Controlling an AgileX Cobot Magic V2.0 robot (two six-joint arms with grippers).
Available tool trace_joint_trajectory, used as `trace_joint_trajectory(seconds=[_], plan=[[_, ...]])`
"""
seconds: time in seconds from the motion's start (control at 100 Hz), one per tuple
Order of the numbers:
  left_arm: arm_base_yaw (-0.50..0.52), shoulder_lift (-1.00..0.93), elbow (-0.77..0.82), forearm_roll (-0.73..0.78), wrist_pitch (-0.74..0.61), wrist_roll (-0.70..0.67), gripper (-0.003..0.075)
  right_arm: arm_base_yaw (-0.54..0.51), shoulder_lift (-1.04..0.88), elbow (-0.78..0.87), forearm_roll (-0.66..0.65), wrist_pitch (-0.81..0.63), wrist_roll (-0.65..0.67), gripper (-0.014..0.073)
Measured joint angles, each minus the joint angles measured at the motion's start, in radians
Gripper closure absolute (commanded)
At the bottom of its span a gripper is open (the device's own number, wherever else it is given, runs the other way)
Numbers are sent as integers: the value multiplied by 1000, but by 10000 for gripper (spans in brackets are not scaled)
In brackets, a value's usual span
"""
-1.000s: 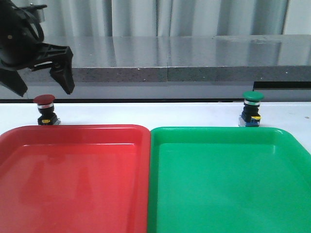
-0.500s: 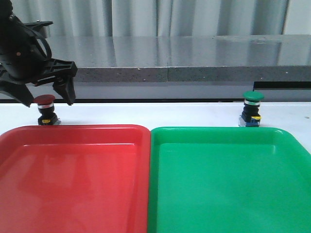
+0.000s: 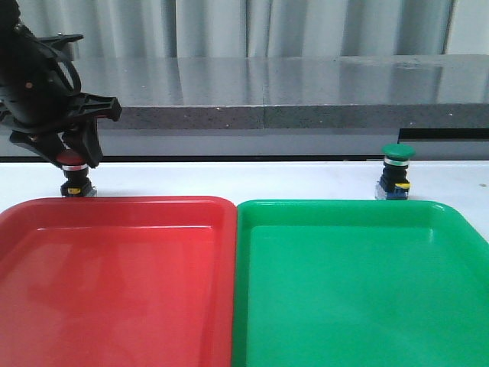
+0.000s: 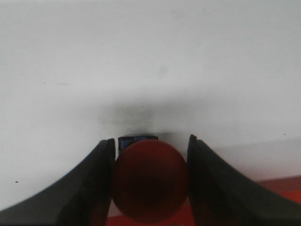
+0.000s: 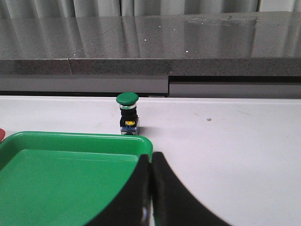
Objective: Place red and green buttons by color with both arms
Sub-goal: 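Close the left gripper on the red button and lift it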
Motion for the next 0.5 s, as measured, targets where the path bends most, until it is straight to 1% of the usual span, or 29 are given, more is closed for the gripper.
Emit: trace_joint_trajectory(seconds=[0.16, 0.32, 0.5], plan=[[0, -32, 0, -4, 13, 0, 521, 0, 0, 0, 0, 0, 0, 662], [0, -122, 0, -41, 30, 0, 521, 0, 0, 0, 0, 0, 0, 662], [0, -216, 13, -82, 80, 0, 521, 0, 0, 0, 0, 0, 0, 662]])
